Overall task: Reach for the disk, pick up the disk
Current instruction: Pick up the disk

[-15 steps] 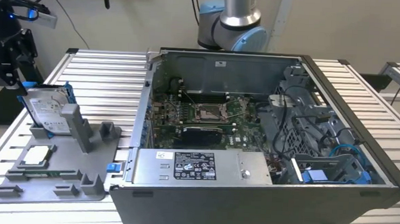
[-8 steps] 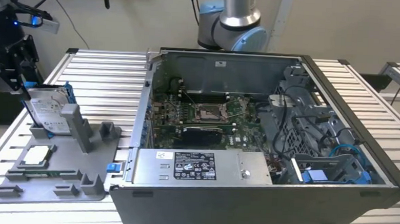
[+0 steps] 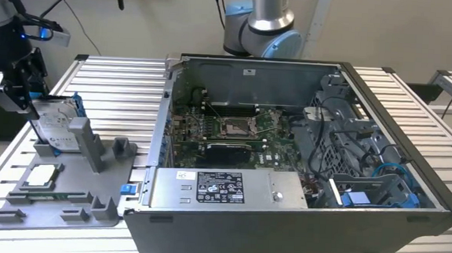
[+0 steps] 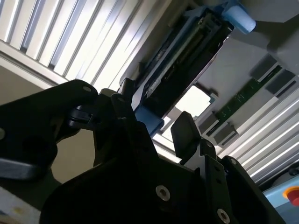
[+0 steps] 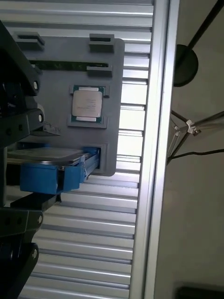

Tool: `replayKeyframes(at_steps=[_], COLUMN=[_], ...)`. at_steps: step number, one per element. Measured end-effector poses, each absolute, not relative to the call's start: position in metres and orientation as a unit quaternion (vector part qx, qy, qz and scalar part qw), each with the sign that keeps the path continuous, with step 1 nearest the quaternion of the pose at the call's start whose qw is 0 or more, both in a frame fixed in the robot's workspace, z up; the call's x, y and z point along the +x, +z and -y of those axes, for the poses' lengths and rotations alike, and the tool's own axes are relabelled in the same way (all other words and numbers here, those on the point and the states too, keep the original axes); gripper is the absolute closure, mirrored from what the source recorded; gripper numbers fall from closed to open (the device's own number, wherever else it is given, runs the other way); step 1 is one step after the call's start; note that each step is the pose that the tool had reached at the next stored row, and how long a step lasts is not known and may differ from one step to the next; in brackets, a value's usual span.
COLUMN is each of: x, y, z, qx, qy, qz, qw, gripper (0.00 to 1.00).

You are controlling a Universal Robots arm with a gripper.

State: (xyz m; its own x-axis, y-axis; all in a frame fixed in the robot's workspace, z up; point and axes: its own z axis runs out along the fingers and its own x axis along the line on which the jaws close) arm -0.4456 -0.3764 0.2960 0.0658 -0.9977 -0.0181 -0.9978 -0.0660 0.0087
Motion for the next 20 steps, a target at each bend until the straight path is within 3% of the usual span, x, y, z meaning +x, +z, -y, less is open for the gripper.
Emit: replayKeyframes(at_steps=[20], x=[-0.447], y=[0.264], z=[0.376], qx=[-0.730], qy=[0.011], qz=[-0.683], qw=[0.006], gripper=[0.00])
